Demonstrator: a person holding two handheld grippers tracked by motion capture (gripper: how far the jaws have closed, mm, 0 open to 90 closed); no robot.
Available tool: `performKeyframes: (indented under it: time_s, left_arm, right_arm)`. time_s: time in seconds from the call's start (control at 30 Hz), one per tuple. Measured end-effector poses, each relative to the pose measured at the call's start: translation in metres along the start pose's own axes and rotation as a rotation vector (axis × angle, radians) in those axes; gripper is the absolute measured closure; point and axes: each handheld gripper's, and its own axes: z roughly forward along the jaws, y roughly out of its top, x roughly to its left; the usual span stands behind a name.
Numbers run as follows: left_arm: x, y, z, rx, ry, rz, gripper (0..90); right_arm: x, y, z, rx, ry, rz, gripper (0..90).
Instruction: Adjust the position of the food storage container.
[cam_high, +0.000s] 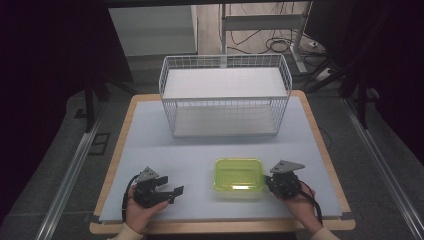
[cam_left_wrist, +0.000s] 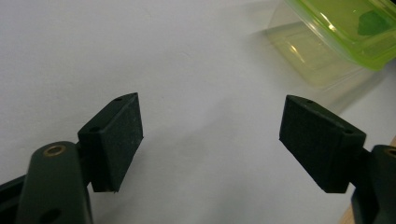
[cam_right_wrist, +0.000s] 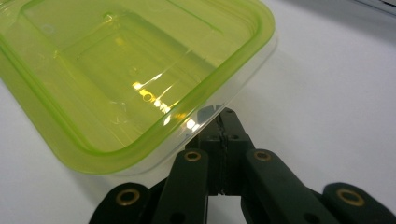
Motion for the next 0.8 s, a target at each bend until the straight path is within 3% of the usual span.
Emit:
performKeyframes:
  time_s: [0.5,0.73,0.8]
  left_arm:
    - [0.001,0.000,0.000,-0.001,-0.002,-0.001,20.9]
    - [0.001,0.000,-0.001,-0.001,-0.001,-0.002,20.9]
    - [0.001,0.000,0.000,0.000,-0.001,-0.002,21.0]
  right_arm:
    - [0.021,0.020,0.024,0.007,0.040,-0.040,90.0]
    - [0.021,0.023,0.026,0.004,0.043,-0.045,90.0]
    - [0.019,0.022,0.025,0.000,0.050,-0.027,90.0]
